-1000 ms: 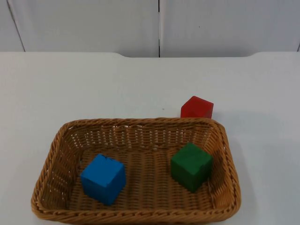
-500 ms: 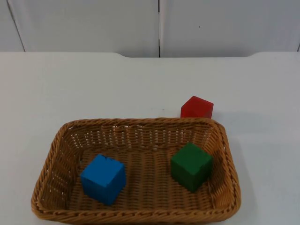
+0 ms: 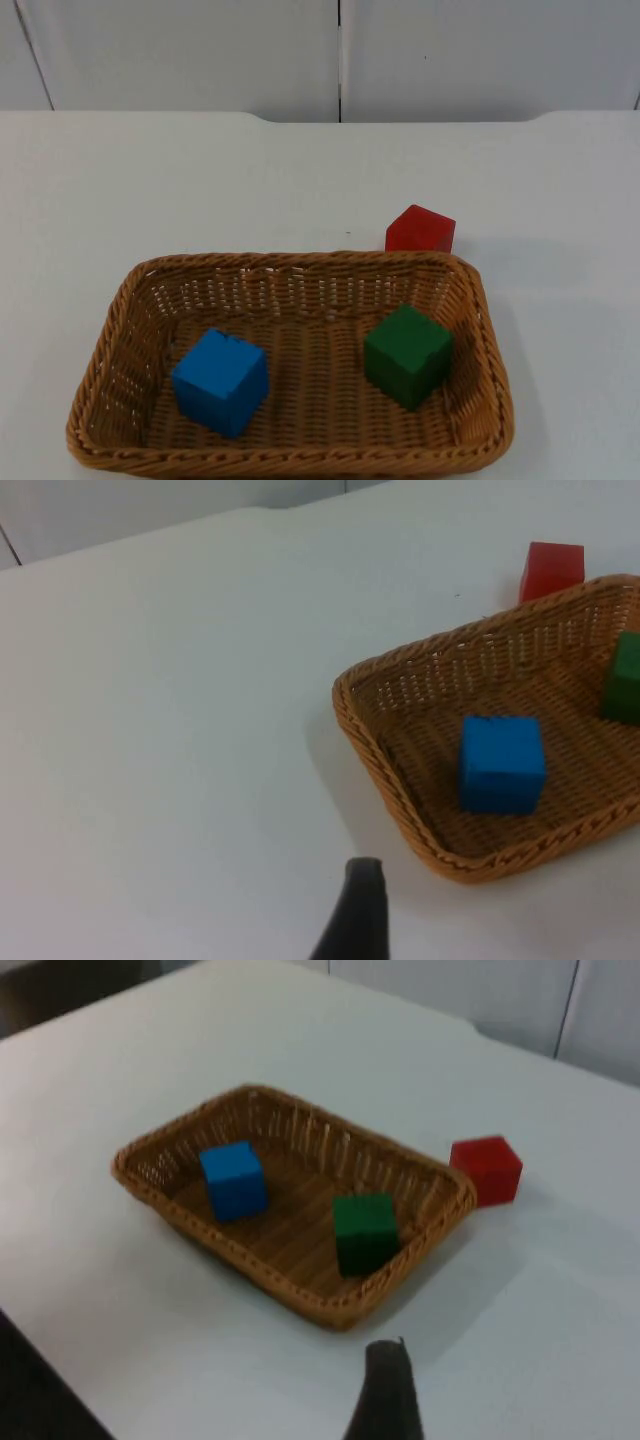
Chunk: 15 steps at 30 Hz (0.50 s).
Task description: Pick up one cube with each hand and place exactly two cubes into the same basket, leaving the remaining cube outside.
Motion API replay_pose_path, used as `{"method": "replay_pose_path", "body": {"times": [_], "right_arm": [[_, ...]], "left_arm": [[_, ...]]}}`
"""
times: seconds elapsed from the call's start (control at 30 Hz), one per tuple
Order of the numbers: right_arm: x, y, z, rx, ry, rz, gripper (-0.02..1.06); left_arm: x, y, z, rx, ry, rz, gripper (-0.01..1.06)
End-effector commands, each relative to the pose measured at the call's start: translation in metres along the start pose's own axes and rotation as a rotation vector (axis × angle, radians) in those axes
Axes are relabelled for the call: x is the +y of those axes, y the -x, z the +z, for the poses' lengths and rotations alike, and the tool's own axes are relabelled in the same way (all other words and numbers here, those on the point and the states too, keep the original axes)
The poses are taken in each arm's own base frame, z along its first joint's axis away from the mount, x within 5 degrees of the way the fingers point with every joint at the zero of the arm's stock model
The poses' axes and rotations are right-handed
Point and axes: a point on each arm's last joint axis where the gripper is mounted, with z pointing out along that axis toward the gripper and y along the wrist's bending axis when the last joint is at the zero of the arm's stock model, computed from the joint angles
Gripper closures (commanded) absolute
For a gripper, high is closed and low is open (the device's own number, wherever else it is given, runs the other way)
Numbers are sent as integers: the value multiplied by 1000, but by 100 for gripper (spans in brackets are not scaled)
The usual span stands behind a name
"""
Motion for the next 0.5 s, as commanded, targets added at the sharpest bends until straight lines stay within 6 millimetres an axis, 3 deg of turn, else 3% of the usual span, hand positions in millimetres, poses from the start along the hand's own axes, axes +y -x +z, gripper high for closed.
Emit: {"method": "replay_pose_path", "body": {"times": [0.0,0.47], "right_arm": [[-1,-7,-1,67,-11,-5,45],[-5,-9,4,68,-52,-3,45]], "left_arm": [[0,0,2,-13,0,-1,32],[1,0,2,-13,4,-2,32]]}}
